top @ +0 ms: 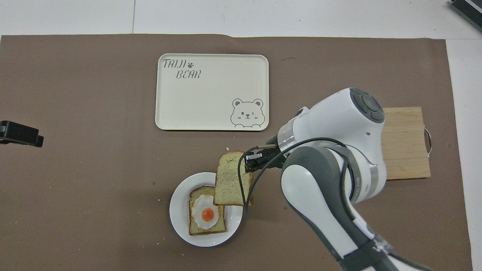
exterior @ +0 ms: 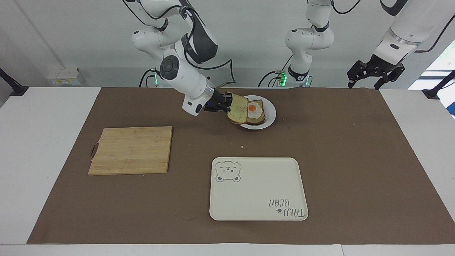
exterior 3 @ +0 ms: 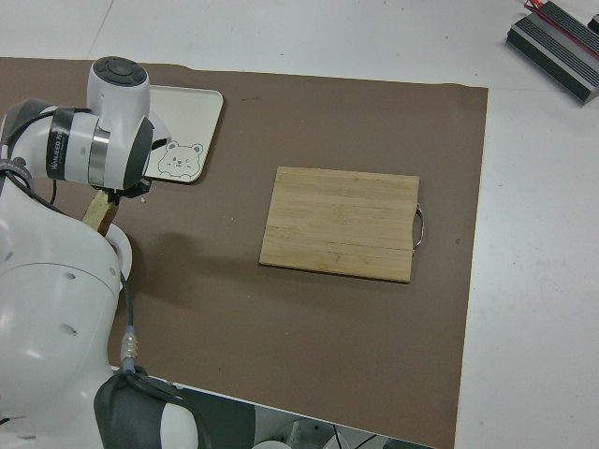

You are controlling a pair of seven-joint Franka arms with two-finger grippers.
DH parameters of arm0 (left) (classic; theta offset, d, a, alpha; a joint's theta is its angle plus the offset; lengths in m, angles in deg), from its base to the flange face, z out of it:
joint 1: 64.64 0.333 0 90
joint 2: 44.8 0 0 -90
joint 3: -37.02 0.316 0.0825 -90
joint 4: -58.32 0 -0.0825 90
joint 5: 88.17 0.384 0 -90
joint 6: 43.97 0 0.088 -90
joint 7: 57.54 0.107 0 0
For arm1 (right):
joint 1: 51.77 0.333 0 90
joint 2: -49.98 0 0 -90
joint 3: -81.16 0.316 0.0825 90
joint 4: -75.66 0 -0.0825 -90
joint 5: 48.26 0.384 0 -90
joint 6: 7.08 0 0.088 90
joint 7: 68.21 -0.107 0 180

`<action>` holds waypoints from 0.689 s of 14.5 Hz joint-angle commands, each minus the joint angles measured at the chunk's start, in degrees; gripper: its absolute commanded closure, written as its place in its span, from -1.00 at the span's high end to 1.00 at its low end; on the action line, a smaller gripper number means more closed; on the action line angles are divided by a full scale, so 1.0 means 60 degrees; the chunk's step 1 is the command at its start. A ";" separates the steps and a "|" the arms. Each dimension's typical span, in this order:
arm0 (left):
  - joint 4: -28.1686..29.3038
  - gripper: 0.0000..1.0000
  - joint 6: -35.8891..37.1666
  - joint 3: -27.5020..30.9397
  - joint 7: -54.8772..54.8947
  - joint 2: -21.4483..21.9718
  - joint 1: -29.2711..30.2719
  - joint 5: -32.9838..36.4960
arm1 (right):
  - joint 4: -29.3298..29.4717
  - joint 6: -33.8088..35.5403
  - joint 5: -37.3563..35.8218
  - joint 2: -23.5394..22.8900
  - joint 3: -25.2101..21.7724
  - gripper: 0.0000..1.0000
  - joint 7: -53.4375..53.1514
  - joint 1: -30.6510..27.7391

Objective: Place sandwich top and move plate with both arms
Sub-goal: 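Lift the bread slice with the right gripper toward the white plate, then lower the bread slice onto the egg toast and open the right gripper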

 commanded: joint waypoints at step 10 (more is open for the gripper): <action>0.0080 1.00 0.0097 -0.0057 -0.0069 0.0138 0.0088 0.0135 | -0.1681 -0.2294 0.0511 0.0159 -0.0040 -1.00 -0.0394 0.2002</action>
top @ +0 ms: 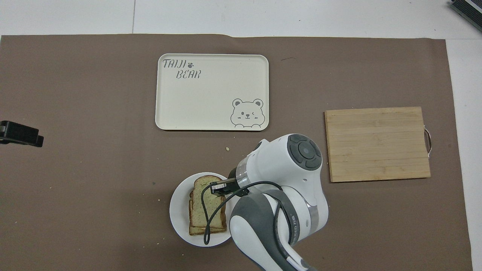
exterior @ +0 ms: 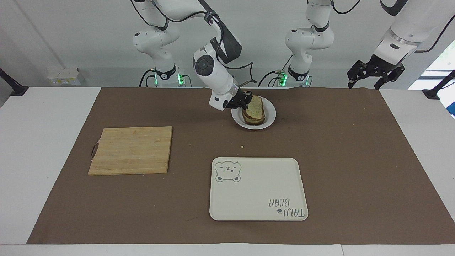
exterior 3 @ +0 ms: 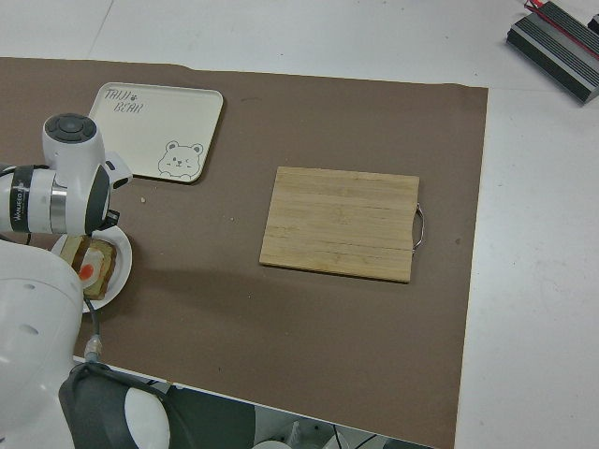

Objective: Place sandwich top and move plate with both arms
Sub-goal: 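Lower the bread slice onto the egg toast and open the right gripper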

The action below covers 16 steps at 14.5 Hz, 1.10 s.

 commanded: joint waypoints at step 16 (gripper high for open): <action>0.0080 1.00 0.0097 -0.0057 -0.0055 0.0138 0.0088 0.0135 | -0.0580 -0.1886 0.0306 -0.0568 -0.0058 -0.96 0.0132 0.0696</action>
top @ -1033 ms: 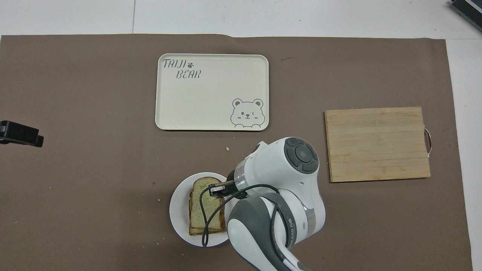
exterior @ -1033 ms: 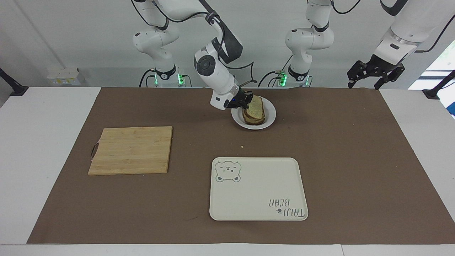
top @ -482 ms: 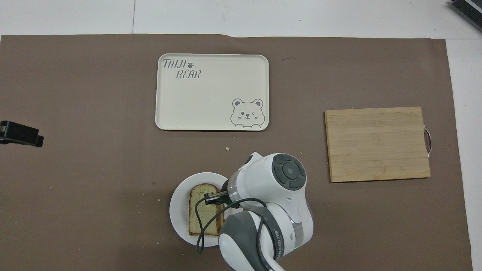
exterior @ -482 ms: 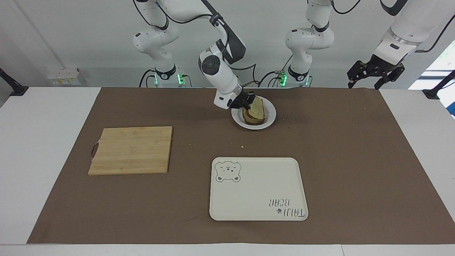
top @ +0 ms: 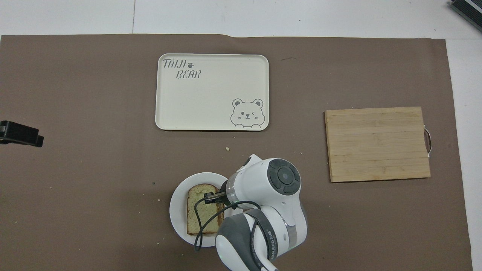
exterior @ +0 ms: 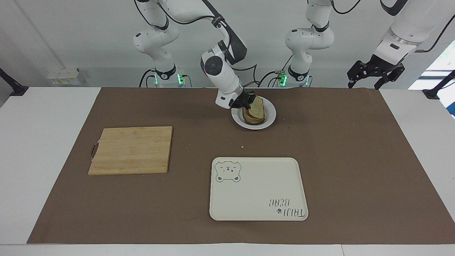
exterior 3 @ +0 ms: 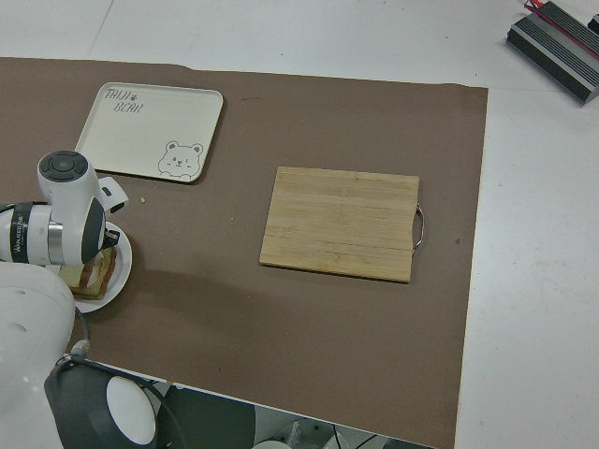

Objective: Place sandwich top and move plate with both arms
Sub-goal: 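Lower the bread slice onto the egg toast and open the right gripper, then withdraw the right gripper while the left gripper reaches toward the plate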

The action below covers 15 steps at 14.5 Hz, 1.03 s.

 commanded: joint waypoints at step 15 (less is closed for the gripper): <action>0.0051 1.00 0.0141 -0.0042 -0.0054 0.0138 0.0102 0.0135 | 0.0627 0.0453 -0.3269 0.0681 -0.0191 1.00 0.0411 -0.1888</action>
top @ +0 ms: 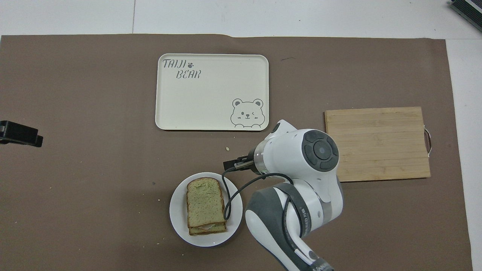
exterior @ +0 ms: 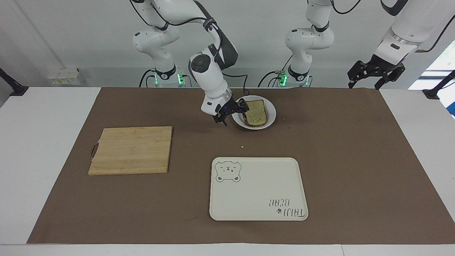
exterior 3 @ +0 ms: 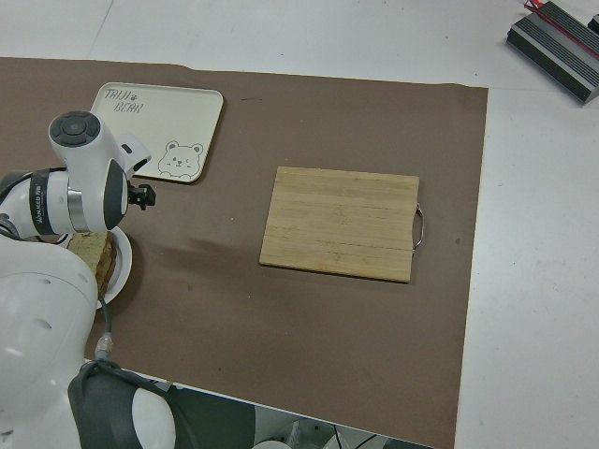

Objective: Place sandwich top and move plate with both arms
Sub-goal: 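Withdraw the right gripper while the left gripper reaches toward the plate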

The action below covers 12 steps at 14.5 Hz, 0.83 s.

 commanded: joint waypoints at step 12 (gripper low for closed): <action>0.1265 1.00 -0.0504 -0.0133 0.0033 0.0474 -0.0049 -0.0654 | 0.1378 0.4178 -0.2604 0.1542 0.0079 1.00 0.0209 -0.2883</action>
